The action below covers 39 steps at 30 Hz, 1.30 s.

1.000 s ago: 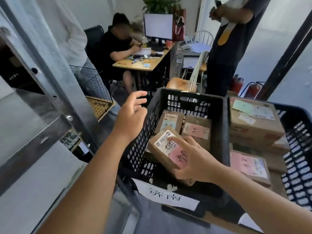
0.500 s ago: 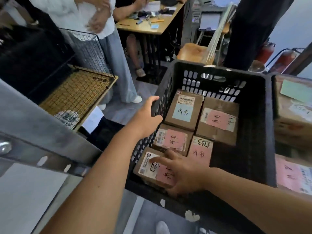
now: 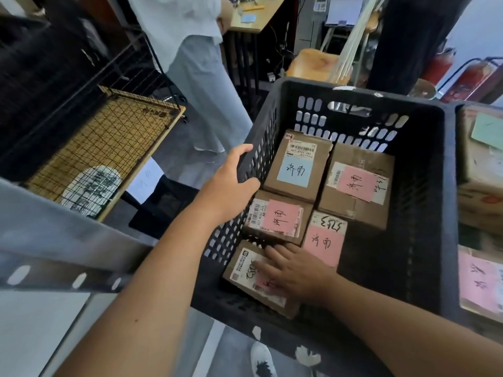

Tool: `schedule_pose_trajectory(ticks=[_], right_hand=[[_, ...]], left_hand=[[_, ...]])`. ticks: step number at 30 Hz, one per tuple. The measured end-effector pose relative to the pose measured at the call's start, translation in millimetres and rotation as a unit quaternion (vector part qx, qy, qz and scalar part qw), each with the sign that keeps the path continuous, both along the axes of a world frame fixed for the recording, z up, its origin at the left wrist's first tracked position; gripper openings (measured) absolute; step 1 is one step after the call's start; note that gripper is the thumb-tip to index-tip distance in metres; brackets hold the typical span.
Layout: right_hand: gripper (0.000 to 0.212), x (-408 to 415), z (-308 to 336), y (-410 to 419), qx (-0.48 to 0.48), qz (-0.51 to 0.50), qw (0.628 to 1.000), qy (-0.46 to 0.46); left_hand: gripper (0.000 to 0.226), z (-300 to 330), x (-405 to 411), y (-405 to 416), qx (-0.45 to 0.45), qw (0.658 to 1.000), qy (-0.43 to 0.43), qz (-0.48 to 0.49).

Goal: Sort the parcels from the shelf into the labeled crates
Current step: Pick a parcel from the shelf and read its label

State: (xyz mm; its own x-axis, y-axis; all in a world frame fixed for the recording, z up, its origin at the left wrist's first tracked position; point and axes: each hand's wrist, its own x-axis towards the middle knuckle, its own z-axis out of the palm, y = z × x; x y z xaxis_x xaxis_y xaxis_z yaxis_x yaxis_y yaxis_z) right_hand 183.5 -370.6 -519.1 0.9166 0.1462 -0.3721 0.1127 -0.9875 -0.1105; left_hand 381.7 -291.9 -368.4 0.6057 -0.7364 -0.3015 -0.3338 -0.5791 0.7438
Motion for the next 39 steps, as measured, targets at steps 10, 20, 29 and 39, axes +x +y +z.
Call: schedule_pose_trajectory(ticks=[10, 20, 29, 39], right_hand=[[0.04, -10, 33, 2, 0.031, -0.064, 0.994, -0.088], [0.079, -35, 73, -9, -0.156, -0.113, 0.973, 0.131], [0.076, -34, 67, -14, -0.289, 0.054, 0.948, 0.122], [0.073, -49, 52, -17, -0.279, -0.026, 0.925, 0.255]], left_hand=[[0.061, 2, -6, 1, 0.001, 1.0, -0.014, -0.004], [0.062, -9, -20, 3, 0.009, 0.974, -0.222, -0.04], [0.059, -13, -19, 2, 0.04, 0.971, -0.231, -0.038], [0.054, -13, -22, 3, 0.04, 0.971, -0.233, -0.026]])
